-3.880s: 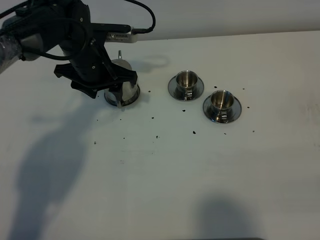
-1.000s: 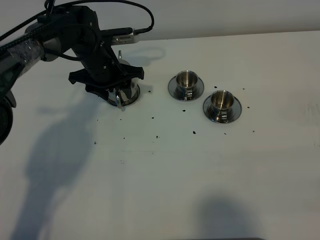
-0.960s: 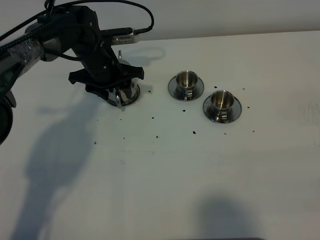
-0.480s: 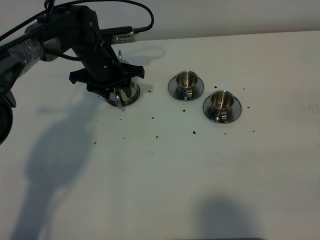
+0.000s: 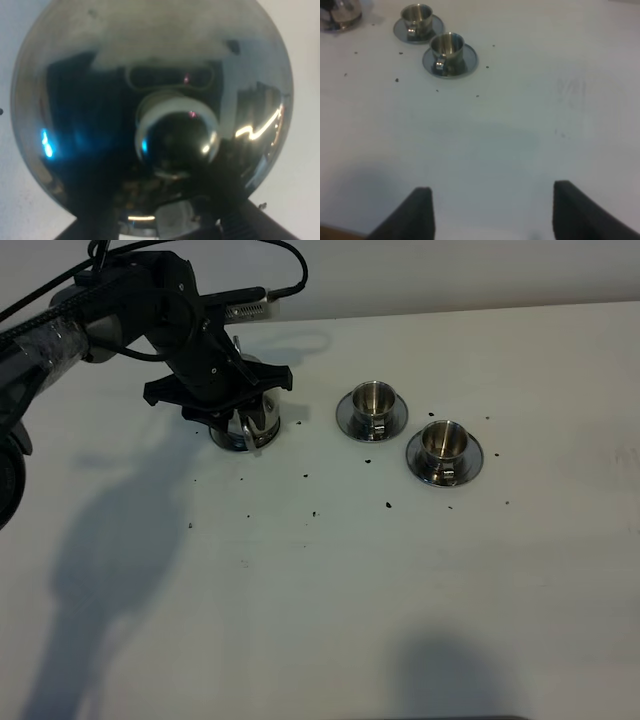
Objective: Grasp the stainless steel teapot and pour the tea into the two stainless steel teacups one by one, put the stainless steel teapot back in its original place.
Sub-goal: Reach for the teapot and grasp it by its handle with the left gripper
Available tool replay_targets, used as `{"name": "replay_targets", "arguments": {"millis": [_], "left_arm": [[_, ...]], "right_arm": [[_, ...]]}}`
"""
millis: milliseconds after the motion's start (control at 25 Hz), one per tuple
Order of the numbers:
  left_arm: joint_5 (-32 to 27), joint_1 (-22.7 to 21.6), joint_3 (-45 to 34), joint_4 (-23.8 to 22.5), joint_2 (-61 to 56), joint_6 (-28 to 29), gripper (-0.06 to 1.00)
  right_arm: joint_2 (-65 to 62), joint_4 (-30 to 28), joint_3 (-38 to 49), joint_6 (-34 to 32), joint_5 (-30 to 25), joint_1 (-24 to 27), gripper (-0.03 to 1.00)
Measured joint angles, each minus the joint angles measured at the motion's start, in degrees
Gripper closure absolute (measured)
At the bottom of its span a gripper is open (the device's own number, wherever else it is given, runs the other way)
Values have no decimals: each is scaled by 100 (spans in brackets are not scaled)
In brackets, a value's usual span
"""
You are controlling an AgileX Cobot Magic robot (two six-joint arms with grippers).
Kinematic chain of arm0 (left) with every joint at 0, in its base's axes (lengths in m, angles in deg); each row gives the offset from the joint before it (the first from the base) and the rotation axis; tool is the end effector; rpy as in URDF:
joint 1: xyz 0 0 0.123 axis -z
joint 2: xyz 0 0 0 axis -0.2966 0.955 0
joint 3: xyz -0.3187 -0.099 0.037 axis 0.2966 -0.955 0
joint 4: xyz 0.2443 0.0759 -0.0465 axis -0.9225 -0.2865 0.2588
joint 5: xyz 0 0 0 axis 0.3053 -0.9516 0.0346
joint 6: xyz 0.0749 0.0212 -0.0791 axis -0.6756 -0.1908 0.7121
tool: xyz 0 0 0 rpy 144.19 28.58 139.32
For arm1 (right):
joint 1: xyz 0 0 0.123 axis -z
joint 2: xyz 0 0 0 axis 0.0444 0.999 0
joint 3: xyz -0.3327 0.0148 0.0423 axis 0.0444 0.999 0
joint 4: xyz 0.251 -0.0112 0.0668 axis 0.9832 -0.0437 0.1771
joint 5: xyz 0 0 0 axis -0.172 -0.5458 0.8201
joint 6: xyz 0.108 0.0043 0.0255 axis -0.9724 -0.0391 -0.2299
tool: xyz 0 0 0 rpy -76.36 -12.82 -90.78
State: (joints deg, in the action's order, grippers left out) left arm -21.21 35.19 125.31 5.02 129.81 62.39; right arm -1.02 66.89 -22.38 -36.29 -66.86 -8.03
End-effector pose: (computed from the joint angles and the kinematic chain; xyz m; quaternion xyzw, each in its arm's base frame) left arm 0.5004 -0.1732 0.1848 0.0167 0.9849 -0.0951 0.1435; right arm -0.0337 0.0145 0.2703 -0.1146 0.8441 0.0731 0.5187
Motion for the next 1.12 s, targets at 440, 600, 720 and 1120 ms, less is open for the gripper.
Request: {"name": "replay_targets", "arguments": {"millis": [440,600,720,1120], "left_arm": [[36,0,0,20,0,0,58],[37,0,0,20,0,0,68],[42,0,0,22,0,0,72],[-3,0,0,22,0,-62,72]], "right_arm": [[0,0,0,0,0,0,46],[0,0,0,0,0,0,46],[0,0,0,0,0,0,46],[0,0,0,0,0,0,46]]}}
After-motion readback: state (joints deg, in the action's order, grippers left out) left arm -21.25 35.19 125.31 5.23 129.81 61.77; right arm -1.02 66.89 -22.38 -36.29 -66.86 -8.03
